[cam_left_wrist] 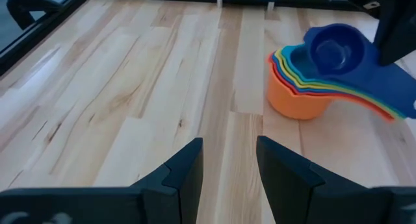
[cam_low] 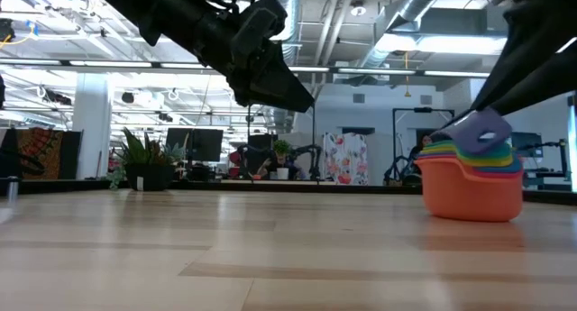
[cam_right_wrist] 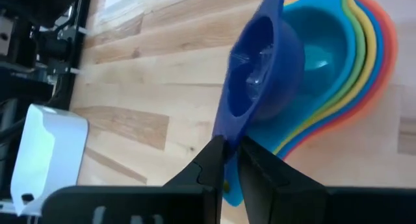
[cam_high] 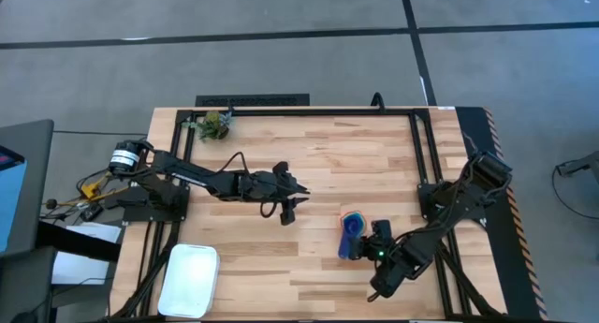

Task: Nest measuring cups in basket
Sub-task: Stack the dark blue measuring cup on top of the light blue measuring cup, then put the nested measuring cups into the white bin

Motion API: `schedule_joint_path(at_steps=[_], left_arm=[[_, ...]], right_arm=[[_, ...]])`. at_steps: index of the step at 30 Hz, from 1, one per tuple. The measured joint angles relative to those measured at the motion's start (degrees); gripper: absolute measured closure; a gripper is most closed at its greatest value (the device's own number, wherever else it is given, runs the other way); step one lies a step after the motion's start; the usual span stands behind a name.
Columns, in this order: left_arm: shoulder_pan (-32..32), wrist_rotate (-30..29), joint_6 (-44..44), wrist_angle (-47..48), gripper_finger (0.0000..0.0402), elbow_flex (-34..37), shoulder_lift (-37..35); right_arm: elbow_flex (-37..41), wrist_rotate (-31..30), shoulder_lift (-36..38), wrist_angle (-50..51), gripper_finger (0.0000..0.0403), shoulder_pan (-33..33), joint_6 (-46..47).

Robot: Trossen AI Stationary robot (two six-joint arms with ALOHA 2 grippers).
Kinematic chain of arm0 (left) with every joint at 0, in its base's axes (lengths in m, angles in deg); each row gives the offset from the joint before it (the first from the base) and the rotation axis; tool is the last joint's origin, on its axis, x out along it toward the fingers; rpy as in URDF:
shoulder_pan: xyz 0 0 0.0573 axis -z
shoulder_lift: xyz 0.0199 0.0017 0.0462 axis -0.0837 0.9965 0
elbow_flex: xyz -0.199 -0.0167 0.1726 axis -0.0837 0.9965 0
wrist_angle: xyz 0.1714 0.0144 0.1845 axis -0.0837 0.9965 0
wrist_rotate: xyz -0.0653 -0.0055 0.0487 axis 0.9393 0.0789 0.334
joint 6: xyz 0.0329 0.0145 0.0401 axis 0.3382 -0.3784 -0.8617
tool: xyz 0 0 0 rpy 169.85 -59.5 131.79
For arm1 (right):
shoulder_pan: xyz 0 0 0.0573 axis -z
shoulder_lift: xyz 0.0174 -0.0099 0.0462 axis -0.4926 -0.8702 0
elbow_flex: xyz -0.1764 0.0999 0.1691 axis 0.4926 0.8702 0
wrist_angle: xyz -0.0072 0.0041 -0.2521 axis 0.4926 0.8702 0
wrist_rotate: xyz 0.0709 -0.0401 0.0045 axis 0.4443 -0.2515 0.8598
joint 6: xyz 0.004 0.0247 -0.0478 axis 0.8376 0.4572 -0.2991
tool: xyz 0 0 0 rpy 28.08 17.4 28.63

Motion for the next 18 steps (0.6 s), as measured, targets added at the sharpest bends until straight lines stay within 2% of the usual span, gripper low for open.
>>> schedule_joint_path(at_steps=[5,9,18], left_arm=[[-0.07,0.02,-0.04,-0.05,0.027,0.0,0.0],[-0.07,0.02,0.02,-0.13,0.027,0.0,0.0],[-0.07,0.21,0.56,0.79,0.027,0.0,0.0]], right_arm=[[-0.02,-0.05,1.06,0.82,0.0336,-1.25,-0.2],[0.01,-0.42,2.29,5.45,0.0336,-1.78,0.15],[0.0,3.05,4.33,13.47,0.0336,-0.98,-0.46]])
